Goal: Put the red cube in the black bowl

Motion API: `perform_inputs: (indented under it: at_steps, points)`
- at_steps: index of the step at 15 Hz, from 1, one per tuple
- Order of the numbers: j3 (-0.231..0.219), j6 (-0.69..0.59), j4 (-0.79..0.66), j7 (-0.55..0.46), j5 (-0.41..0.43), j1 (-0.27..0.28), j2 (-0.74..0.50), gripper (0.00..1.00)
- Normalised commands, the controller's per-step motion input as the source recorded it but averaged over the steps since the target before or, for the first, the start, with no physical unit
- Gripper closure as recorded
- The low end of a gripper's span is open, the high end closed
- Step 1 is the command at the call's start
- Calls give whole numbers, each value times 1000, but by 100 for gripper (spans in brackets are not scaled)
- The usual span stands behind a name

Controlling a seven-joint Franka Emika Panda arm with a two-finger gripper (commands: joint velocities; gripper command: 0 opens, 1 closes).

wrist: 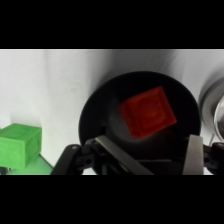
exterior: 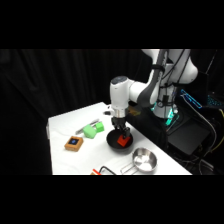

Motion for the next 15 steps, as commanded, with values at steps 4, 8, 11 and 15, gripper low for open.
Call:
perform_inputs:
  at_steps: [4,8,11,15]
  points:
    - [32,-287,44,-92,-11,-27,-262,0]
    - [28,-555,116,-139,27,-67,-349,0]
    - [-8,-536,185,-123,10,-83,-281,0]
    - [-7,-436,194,-154,48,-74,-188,0]
